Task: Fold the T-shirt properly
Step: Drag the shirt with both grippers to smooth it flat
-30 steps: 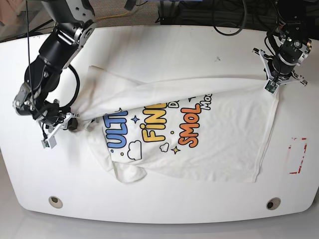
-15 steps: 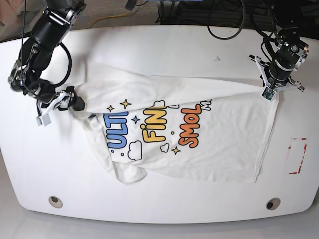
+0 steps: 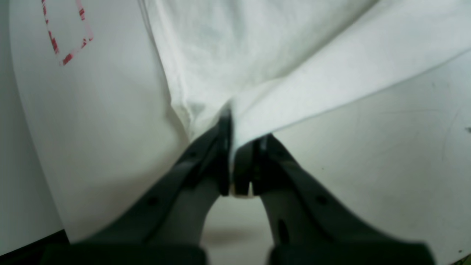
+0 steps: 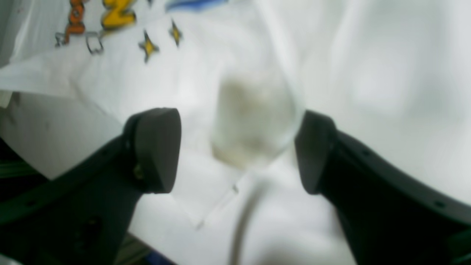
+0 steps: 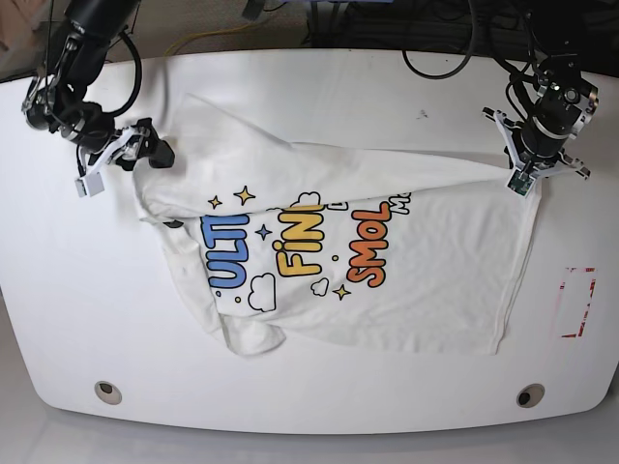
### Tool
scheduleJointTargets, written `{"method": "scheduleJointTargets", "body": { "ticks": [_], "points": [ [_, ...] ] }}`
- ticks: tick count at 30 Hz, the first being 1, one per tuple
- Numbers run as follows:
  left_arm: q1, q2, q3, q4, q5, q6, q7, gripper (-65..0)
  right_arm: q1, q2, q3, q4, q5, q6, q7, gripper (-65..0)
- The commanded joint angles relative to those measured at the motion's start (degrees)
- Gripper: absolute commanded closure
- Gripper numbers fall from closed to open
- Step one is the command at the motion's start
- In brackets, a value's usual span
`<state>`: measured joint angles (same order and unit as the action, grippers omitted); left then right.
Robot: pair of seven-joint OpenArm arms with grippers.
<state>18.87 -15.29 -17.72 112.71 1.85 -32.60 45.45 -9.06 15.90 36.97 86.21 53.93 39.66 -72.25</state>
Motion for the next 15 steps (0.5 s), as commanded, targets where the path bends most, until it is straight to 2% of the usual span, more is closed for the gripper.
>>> {"method": "scheduleJointTargets", "body": {
  "ticks": [1, 10, 15],
  "points": [
    [-0.37, -0.58, -0.26, 0.92, -0.04, 0.38, -0.84, 0.0, -0.92, 0.41, 0.88, 1.13, 1.50, 0.34, 0.64, -46.3],
    [-0.37, -0.58, -0.26, 0.92, -0.22, 0.38, -0.84, 0.0, -4.79, -0.82, 0.61, 0.77, 1.32, 0.34, 3.54, -46.3],
    [-0.37, -0.58, -0.26, 0.92, -0.40, 0.38, -0.84, 0.0, -2.68, -3.29, -1.23, 0.86, -3.25, 0.34, 4.25, -43.4]
  ]
}}
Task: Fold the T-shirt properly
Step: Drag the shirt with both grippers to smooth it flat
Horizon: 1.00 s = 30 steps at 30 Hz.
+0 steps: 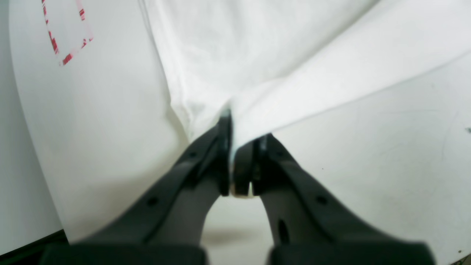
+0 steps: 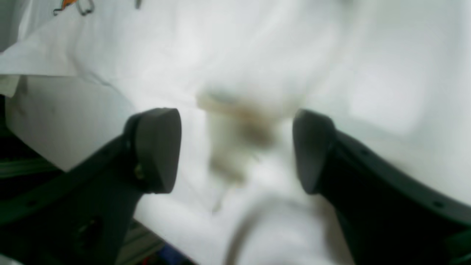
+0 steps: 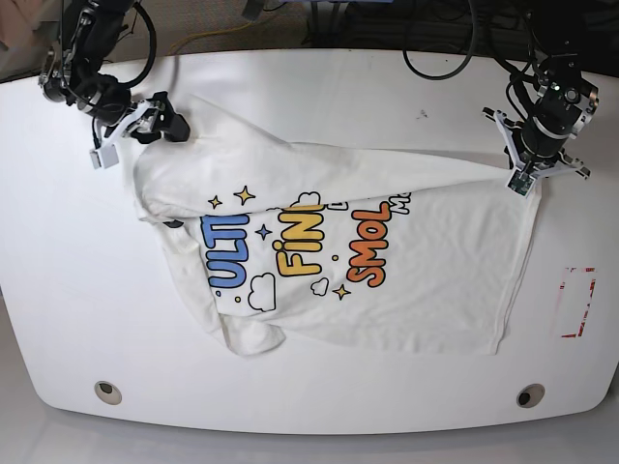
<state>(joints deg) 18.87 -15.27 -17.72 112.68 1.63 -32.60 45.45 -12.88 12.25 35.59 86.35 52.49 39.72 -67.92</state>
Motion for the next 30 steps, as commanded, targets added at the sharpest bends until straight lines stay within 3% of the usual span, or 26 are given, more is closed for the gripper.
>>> {"method": "scheduleJointTargets", "body": {
  "ticks": [1, 5, 10, 16, 30],
  "points": [
    [-0.37, -0.60, -0.26, 0.94, -0.18, 0.38, -0.84, 0.0, 1.85, -0.25, 0.14, 0.64, -3.30, 0.28, 0.01, -42.5],
    [-0.37, -0.51, -0.26, 0.94, -0.18, 0.38, -0.84, 0.0, 4.31, -3.24, 0.41, 0.82, -10.07, 0.28, 0.01, -38.5],
    [-0.10, -0.69, -0.26, 0.94, -0.18, -0.06, -0.84, 0.0, 5.46, -3.77, 0.32, 0.99, -13.94, 0.28, 0.27, -28.9],
    [0.42, -2.10, -0.61, 0.86, 1.23, -7.40, -0.84, 0.0, 3.70, -3.77, 0.58, 3.81, -14.29, 0.28, 0.27, 0.0],
    [3.59, -3.59, -0.44, 0.94, 14.15, -7.40, -0.92, 0.0, -7.91, -3.59, 0.93, 19.28, -13.94, 0.28, 0.27, 0.0]
  ]
}}
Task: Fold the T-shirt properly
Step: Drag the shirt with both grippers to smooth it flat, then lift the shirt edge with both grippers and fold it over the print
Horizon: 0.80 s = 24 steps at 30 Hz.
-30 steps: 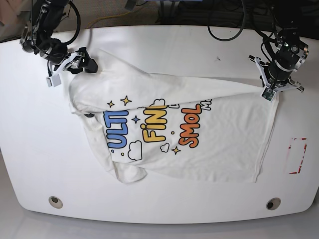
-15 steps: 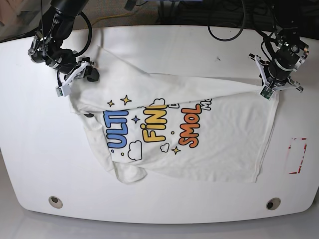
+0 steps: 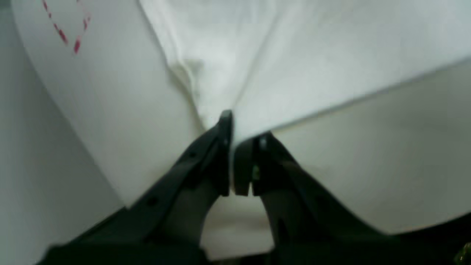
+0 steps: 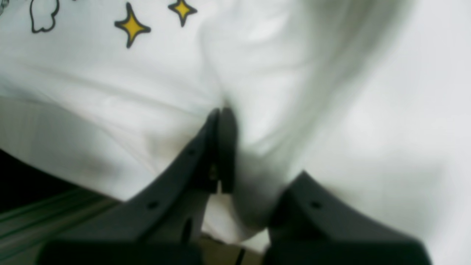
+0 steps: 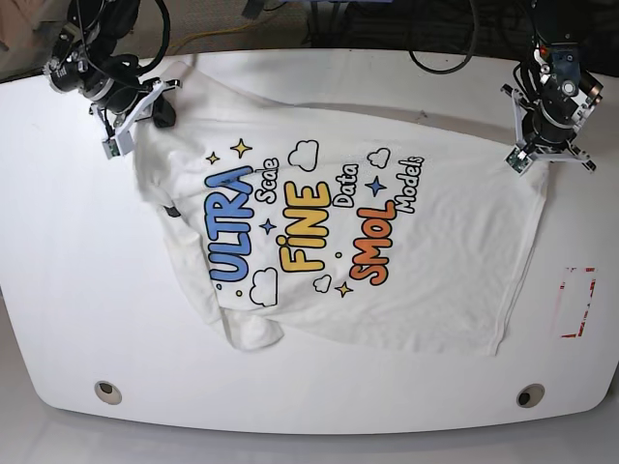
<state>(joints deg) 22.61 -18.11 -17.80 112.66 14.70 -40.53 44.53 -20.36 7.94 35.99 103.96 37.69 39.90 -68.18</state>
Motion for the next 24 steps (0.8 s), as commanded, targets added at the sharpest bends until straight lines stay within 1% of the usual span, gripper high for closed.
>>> {"method": "scheduleJointTargets", "body": {
  "ticks": [1, 6, 8, 12, 15, 18, 22, 24],
  "points": [
    [-0.15, -0.75, -0.35, 0.96, 1.35, 0.53, -0.01, 0.0, -0.87, 0.71, 0.89, 1.66, 0.86, 0.10, 0.53, 0.0],
    [-0.33, -0.31, -0.18, 1.05, 1.26, 0.53, -0.01, 0.0, -0.70, 0.80, 0.98, 1.75, 0.86, 0.10, 0.53, 0.0],
    [-1.56, 0.04, -0.09, 1.32, 0.99, 0.53, -0.01, 0.0, 0.80, 0.89, 0.98, 1.84, 0.86, 0.10, 0.45, 0.0],
    [-7.27, 3.65, 1.32, 1.40, 1.26, 0.53, -0.01, 0.0, 4.49, 0.98, 0.89, 2.10, 0.86, 0.10, 0.36, 0.0],
    [-11.05, 5.41, 2.46, 1.49, 1.35, 0.53, -0.01, 0.0, 8.80, 0.98, 0.80, 1.75, 0.33, 0.10, 0.36, 0.0],
    [-15.71, 6.72, 4.75, 1.49, 1.78, 0.53, -0.01, 0.0, 13.28, 2.47, 0.63, 0.87, 0.42, 0.10, 0.27, 0.0],
    [-21.60, 9.27, 7.38, 1.40, 6.71, 0.53, -0.01, 0.0, 19.17, 3.70, 0.54, -0.71, 0.33, 0.10, 0.18, 0.0],
    [-25.56, 10.77, 7.82, 1.32, 9.70, 0.53, 0.08, 0.0, 23.22, 5.02, 0.54, -2.91, 0.33, 0.10, 0.18, 0.0]
  ]
}}
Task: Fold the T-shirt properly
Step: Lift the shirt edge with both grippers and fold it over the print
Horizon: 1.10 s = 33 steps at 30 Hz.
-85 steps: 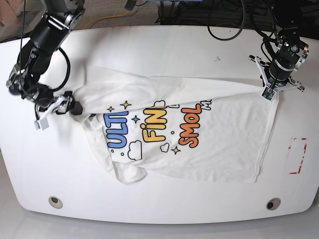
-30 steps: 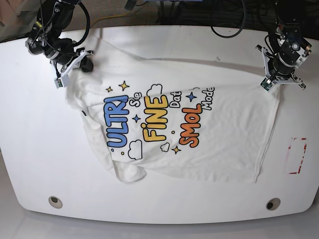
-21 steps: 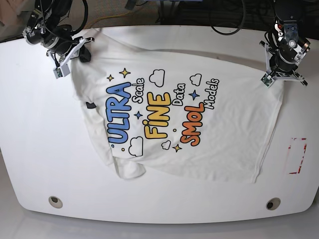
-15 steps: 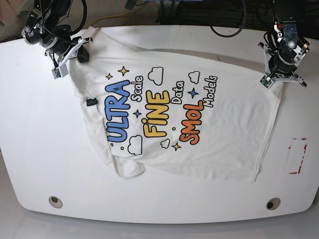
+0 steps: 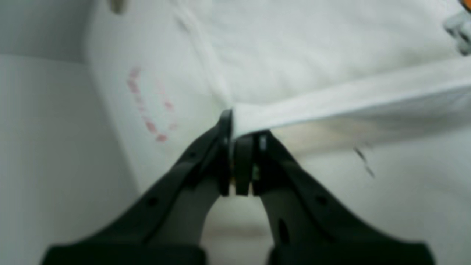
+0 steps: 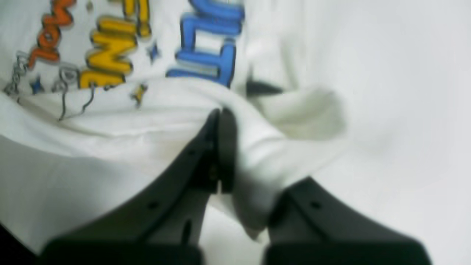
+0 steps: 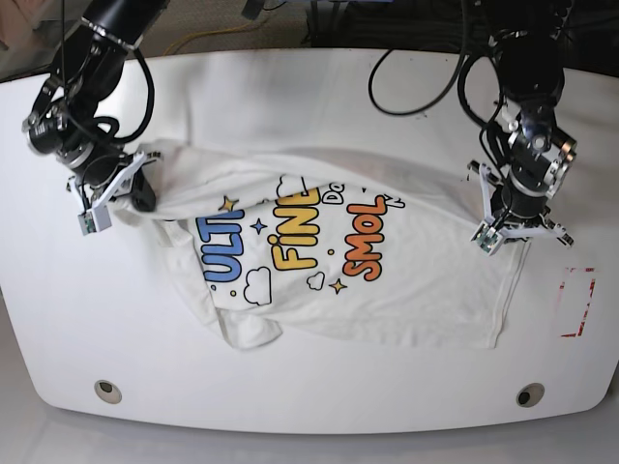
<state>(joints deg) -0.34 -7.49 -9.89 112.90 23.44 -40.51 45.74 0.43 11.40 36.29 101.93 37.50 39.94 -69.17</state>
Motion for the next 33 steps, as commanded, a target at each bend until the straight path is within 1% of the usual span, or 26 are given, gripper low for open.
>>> {"method": "scheduleJointTargets", "body": {
  "ticks": [1, 4, 6, 8, 9, 10, 13, 15, 18, 20, 24, 26, 29, 31, 33],
  "points": [
    [-4.36, 0.85, 0.00, 1.16, 2.27, 0.51, -1.12, 0.0, 4.36, 2.10, 0.15, -2.02, 0.53, 0.06, 1.17, 0.0],
    [-9.46, 1.99, 0.00, 1.16, 5.09, 0.51, -1.12, 0.0, 9.99, 3.85, 0.15, -5.80, 0.53, 0.06, 1.17, 0.0],
    [-12.63, 2.08, -0.09, 1.16, 6.32, 0.51, -0.94, 0.0, 13.86, 5.26, -0.47, -9.05, 0.53, 0.06, 1.17, 0.0],
    [-15.53, 2.08, -0.09, 1.08, 7.11, 0.51, -0.86, 0.0, 18.61, 7.20, -2.75, -13.18, 0.53, 0.06, 1.17, 0.0],
    [-17.46, 1.99, -0.09, 1.08, 7.20, 0.51, -0.86, 0.0, 21.51, 9.04, -4.69, -15.64, 0.53, 0.06, 1.17, 0.0],
    [-18.96, 1.90, -0.09, 1.08, 7.28, 0.51, -0.86, 0.0, 23.79, 10.10, -6.10, -17.58, 0.53, 0.06, 1.17, 0.0],
    [-24.14, 1.73, -0.18, 0.81, 7.37, 0.51, -0.86, 0.0, 32.41, 12.47, -9.96, -24.00, 0.44, 0.06, 1.43, 0.0],
    [-27.57, 1.64, -0.18, 0.81, 7.46, 0.51, -0.86, 0.0, 38.21, 13.26, -12.25, -28.66, 0.44, 0.06, 1.43, 0.0],
    [-33.02, 0.06, -0.09, 0.72, 7.46, 0.51, -0.77, 0.0, 47.97, 14.40, -16.12, -35.51, 0.44, 0.06, 1.43, 0.0],
    [-36.72, -0.29, 0.00, 0.46, 7.37, 0.51, -0.77, 0.0, 53.86, 15.11, -18.67, -39.12, 0.44, 0.06, 1.52, 0.0],
    [-43.66, -0.65, -0.09, -1.56, 7.28, 0.51, 0.99, 0.0, 63.79, 15.37, -23.24, -43.95, 0.44, 0.06, 1.52, 0.0],
    [-47.62, -2.49, 0.00, -2.88, 7.02, 0.51, 2.22, 0.0, 68.80, 15.37, -25.79, -45.18, 0.44, 0.06, 1.52, 0.0],
    [-52.45, -3.55, 0.00, -5.08, 5.17, 0.51, 2.57, 0.0, 73.90, 15.37, -28.60, -45.18, 0.44, 0.06, 1.34, 0.0],
    [-55.27, -3.63, -0.09, -6.57, 3.86, 0.51, 2.57, 0.0, 74.37, 15.37, -30.54, -45.18, 0.88, 0.06, 1.17, 0.0],
    [-57.11, -4.60, -0.09, -7.72, 3.15, 0.51, 2.57, 0.0, 74.37, 16.43, -31.68, -45.18, 1.05, 0.06, 0.64, 0.0]
  ]
}}
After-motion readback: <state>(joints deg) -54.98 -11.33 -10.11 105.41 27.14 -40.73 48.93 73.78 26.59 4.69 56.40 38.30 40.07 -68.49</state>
